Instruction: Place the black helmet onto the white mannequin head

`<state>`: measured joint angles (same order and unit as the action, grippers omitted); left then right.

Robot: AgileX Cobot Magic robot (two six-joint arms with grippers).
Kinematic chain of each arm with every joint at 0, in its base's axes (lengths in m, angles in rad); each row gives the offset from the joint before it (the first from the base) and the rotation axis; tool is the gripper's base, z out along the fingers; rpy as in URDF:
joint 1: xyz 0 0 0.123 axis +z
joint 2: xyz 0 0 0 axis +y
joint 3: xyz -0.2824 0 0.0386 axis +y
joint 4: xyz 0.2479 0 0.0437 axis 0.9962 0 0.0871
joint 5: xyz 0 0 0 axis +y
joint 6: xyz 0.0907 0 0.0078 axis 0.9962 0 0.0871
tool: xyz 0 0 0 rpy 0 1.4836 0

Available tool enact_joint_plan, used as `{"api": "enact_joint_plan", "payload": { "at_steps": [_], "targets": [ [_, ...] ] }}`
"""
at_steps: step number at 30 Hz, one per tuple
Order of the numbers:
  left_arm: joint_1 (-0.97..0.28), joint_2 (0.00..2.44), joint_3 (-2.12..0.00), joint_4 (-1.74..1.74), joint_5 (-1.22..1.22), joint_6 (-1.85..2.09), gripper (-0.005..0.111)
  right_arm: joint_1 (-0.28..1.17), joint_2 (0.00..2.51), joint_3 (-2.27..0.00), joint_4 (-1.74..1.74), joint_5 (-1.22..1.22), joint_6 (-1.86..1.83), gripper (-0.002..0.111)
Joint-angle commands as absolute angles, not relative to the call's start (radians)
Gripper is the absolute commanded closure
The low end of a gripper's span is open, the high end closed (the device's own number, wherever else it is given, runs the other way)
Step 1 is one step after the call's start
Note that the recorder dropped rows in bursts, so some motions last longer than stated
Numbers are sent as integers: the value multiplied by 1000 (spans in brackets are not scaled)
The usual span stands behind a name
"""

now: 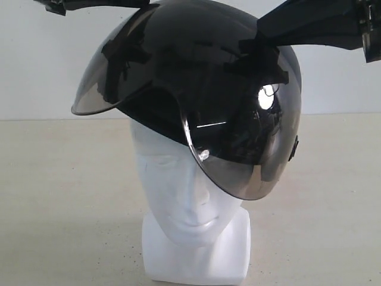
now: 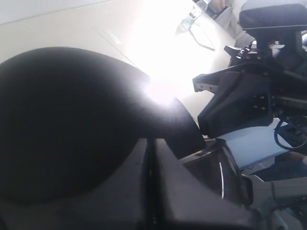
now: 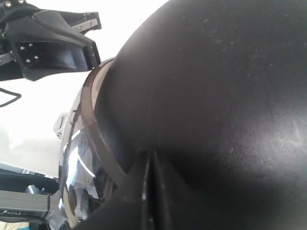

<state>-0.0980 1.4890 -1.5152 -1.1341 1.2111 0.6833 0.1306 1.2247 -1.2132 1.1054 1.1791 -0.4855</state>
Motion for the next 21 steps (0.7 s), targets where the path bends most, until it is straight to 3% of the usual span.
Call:
{"api": "enact_joint_plan", "payload": {
  "at_steps": [1,21],
  "targets": [
    [-105,1492,-1516,-1021,1221,643,102,139,1230,-1196,1064,1221,-489,109],
    [-105,1490,-1343,-960,1221,653,102,139,1230,-1196,1017,1221,-470,109]
  ]
}}
